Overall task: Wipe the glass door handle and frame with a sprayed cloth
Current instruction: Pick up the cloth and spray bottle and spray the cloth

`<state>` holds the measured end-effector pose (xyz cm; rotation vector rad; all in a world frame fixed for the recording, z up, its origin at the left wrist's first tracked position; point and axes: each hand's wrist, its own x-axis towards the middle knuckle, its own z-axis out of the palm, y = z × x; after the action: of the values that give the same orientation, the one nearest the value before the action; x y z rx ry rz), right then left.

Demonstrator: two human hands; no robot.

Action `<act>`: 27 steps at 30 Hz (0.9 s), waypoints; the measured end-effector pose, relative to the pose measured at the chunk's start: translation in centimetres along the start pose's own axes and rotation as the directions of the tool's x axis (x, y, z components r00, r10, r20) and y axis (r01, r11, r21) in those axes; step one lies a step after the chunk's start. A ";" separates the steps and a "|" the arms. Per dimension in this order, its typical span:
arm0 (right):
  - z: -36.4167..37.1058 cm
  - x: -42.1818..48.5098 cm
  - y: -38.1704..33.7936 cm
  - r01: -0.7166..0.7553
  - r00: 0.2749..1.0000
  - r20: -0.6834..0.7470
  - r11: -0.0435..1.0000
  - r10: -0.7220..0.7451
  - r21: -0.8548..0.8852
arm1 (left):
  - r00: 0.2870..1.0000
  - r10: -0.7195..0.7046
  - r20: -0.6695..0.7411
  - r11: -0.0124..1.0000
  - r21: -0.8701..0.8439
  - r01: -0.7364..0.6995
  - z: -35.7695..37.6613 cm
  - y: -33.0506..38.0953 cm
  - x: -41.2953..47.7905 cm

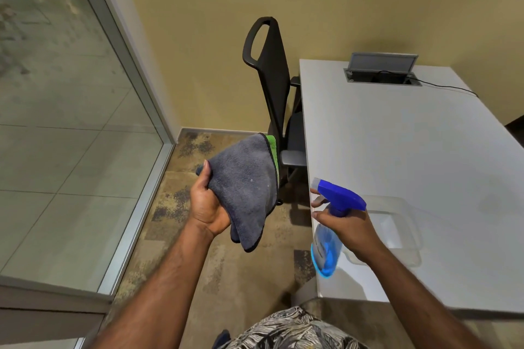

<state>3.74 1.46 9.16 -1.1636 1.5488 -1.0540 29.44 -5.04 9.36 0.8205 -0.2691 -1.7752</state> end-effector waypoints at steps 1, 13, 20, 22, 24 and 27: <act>-0.1 0.0 0.7 -0.013 0.999 -0.034 1.000 0.013 0.025 | 1.000 -0.001 0.004 1.000 -0.007 0.001 -0.1 -0.1 0.0; -1.5 0.0 6.7 -0.168 0.964 -0.207 0.985 0.170 0.025 | 0.999 -0.036 0.032 0.999 0.008 0.036 -0.3 -0.6 -0.4; -1.8 0.1 7.0 -0.115 0.957 -0.274 0.992 0.098 -0.045 | 0.996 -0.068 0.055 0.998 0.007 0.068 -1.2 -1.0 -0.4; -2.1 0.4 7.1 -0.105 0.956 -0.280 0.993 0.086 -0.053 | 0.996 -0.077 0.050 0.997 0.000 0.077 -1.3 -1.3 -0.3; -2.3 0.6 7.4 -0.108 0.959 -0.271 0.992 0.086 -0.067 | 0.996 -0.081 0.044 0.997 0.006 0.081 -1.4 -1.5 -0.2; -2.7 0.8 8.3 -0.062 0.965 -0.261 0.992 0.032 -0.107 | 0.997 -0.075 0.023 0.997 0.012 0.075 -1.5 -1.8 -0.2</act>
<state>-0.64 2.60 1.66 -1.0918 1.8531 -1.1333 29.13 -3.89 7.35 0.8277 -0.2669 -1.8558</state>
